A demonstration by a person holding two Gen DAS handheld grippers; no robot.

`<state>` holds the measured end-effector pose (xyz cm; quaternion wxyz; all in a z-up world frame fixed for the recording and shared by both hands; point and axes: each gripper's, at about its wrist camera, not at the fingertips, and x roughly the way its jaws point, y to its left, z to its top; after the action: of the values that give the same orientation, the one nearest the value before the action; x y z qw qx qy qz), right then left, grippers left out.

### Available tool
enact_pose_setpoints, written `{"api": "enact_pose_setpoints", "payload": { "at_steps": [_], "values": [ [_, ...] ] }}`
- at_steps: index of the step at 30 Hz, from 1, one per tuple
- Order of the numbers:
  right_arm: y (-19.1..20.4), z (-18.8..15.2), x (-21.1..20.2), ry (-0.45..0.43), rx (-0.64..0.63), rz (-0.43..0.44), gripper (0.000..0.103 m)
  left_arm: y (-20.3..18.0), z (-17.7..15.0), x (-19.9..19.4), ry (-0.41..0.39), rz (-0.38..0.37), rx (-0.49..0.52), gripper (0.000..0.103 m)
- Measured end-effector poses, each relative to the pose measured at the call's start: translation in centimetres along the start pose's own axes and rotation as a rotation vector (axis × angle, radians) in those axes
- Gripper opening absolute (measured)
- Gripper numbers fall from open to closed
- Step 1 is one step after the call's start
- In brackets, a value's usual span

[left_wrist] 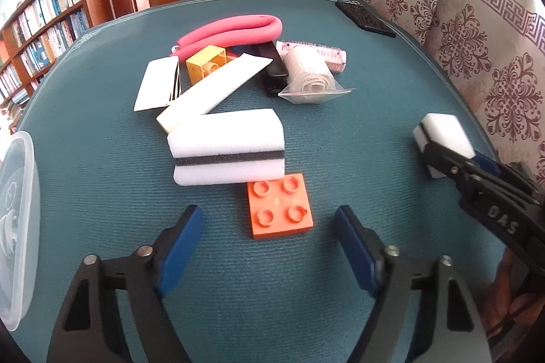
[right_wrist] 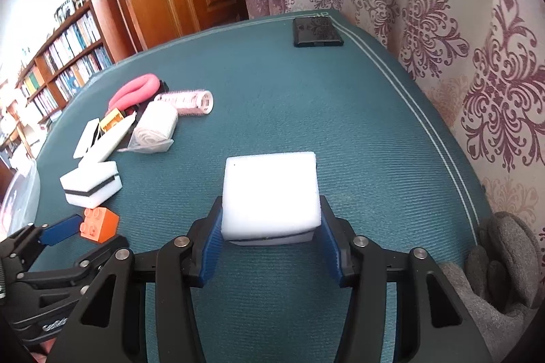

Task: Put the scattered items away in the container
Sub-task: 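Close the left tool on the orange Lego brick, then carry the brick over the clear container and open the left tool while the right tool carries the sponge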

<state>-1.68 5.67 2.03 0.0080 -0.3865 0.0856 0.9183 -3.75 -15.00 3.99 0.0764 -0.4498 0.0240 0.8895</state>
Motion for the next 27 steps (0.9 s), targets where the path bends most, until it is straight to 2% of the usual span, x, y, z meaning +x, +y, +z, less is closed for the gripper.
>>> {"api": "enact_pose_setpoints", "payload": {
  "at_steps": [6, 11, 18, 27],
  "values": [
    [-0.6, 0.1, -0.8, -0.023, 0.032, 0.02, 0.053, 0.1, 0.2, 0.0, -0.023, 0.011, -0.007, 0.062],
    [-0.4, -0.1, -0.9, -0.019, 0.043, 0.037, 0.053, -0.2, -0.5, -0.6, -0.032, -0.005, 0.017, 0.037],
    [0.6, -0.5, -1.7, -0.023, 0.037, 0.047, 0.053, -0.1, -1.5, -1.5, -0.035, -0.044, 0.001, 0.036],
    [3.2, -0.5, -2.4, -0.023, 0.005, 0.085, 0.053, 2.0, -2.4, -3.8, -0.096, -0.012, -0.035, 0.036]
  ]
}}
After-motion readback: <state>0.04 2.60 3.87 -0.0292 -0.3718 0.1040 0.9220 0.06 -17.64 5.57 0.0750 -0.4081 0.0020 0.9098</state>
